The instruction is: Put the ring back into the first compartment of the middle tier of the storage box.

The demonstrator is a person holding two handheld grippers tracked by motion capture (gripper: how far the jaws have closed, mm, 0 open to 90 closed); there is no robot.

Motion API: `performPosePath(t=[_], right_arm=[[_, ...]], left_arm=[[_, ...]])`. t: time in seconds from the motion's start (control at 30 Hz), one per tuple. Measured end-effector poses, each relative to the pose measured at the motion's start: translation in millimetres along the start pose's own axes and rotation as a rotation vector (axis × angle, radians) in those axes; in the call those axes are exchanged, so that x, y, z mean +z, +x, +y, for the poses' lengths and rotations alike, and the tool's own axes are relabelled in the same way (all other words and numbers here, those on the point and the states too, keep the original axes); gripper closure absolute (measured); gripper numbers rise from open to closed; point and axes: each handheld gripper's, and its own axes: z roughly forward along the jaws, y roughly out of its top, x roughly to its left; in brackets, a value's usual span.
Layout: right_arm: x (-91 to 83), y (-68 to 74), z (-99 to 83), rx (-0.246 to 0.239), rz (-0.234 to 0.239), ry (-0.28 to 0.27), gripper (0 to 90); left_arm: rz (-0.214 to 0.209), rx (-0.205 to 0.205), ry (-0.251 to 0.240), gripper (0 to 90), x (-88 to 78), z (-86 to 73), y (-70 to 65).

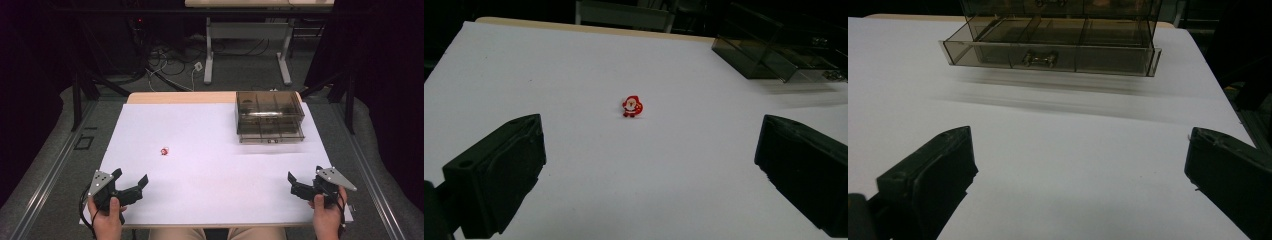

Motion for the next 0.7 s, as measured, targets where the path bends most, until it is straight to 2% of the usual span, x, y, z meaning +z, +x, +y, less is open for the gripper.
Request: performPosePath(t=[0.33,0.4,0.43,0.6,0.63,0.7], right_arm=[[5.9,-12.8,-4.1,0.044,0.001,0.037,0.0],[6.6,-12.8,-4.6,0.045,-0.006,0.032,0.0],[6.5,-13.2,-4.9,0.043,-0.007,0.045,0.0],[7.1,-14.8,-5.6,0.041,-0.014,0.056,0.0],[9.3,-14.8,-7.2,0.051,-0.032,0.032,0.0],[9.2,-15.0,-7.5,0.052,-0.031,0.033,0.0]], left_arm=[[0.056,-0.024,0.022,0.1,5.5,-0.7,7.3],[0.068,-0.032,0.031,0.1,6.8,-1.4,7.4],[0.087,-0.041,0.049,0.1,9.0,-2.0,7.5],[0.110,-0.053,0.061,0.1,13.3,-0.8,7.1],[0.116,-0.070,0.064,0.1,15.1,0.0,7.0],[0.117,-0.071,0.071,0.1,16.0,1.0,7.3]])
